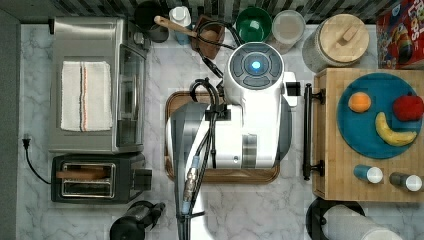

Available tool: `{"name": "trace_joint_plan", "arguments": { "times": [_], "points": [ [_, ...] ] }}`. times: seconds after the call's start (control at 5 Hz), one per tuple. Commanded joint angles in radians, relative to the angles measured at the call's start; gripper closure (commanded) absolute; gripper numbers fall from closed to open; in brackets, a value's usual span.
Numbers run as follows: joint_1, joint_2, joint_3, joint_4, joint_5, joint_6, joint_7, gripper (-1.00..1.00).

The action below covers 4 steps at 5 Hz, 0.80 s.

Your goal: Open the drawer.

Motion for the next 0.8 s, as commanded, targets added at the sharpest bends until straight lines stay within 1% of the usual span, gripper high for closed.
{"name": "trace_joint_plan", "arguments": {
  "times": [0.2, 0.4, 0.6, 0.8],
  "points": [
    [0.006, 0.000, 0.006, -0.005, -0.001, 0.001, -0.002, -1.00],
    [0.009, 0.000, 0.004, -0.004, -0.001, 0.001, -0.002, -1.00],
    [0.001, -0.009, 0.000, -0.040, -0.006, 0.033, -0.068, -1.00],
    [-0.013, -0.006, -0.009, -0.062, -0.011, 0.051, -0.178, -1.00]
  ]
}}
